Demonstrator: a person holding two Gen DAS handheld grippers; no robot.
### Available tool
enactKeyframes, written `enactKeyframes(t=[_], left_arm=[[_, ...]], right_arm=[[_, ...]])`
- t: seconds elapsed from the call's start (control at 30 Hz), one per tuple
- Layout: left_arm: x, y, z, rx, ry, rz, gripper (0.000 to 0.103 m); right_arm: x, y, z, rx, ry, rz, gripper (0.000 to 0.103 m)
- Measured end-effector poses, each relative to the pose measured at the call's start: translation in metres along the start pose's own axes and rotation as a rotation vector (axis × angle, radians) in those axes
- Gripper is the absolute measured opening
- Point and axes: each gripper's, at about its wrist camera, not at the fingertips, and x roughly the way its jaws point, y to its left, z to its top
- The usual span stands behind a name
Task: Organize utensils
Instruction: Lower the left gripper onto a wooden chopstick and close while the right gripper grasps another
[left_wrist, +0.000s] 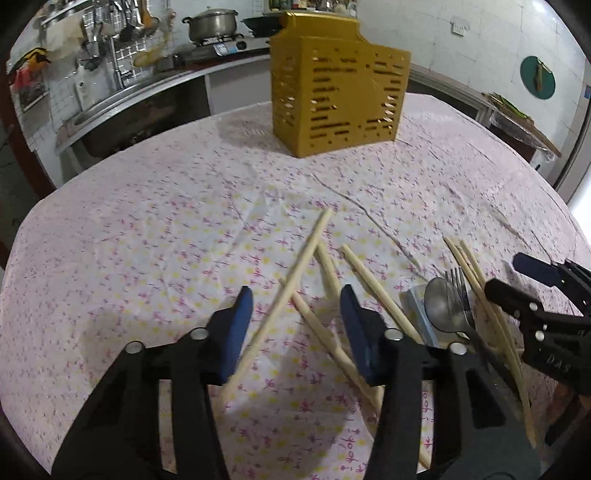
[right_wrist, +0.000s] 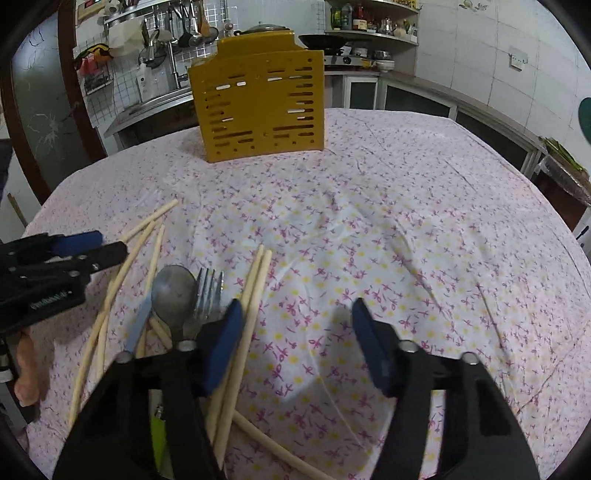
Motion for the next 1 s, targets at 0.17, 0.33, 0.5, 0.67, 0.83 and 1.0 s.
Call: enactKeyframes(t=[0.17, 0.33, 0.5, 0.67, 0.83, 1.0], left_arm=[[0.006, 0.002, 0.003, -0.014, 0.022, -0.008, 0.032], [0.017, 0.003, 0.01, -0.025, 0.054, -0.017, 0.03], [0.029, -0.003, 0.022, 0.001, 0.079, 0.003, 0.03], [0.037, -0.005, 0.034, 0.0, 0.1, 0.013, 0.029], [0.041, -0.011, 0.038, 0.001, 0.113, 0.039, 0.022], [0.041, -0.019, 0.039, 0.011, 0.116, 0.058, 0.004]], right_arm=[[0.004, -0.001, -0.002, 0.0, 0.03, 0.029, 0.045], [0.009, 0.003, 0.0, -0.004, 0.053, 0.015, 0.044], [0.014, 0.003, 0.007, 0.008, 0.083, 0.017, 0.035], [0.017, -0.005, 0.009, 0.02, 0.096, 0.027, 0.025], [0.018, -0.007, 0.009, 0.022, 0.1, 0.03, 0.02], [0.016, -0.011, 0.01, 0.026, 0.099, 0.046, 0.006]])
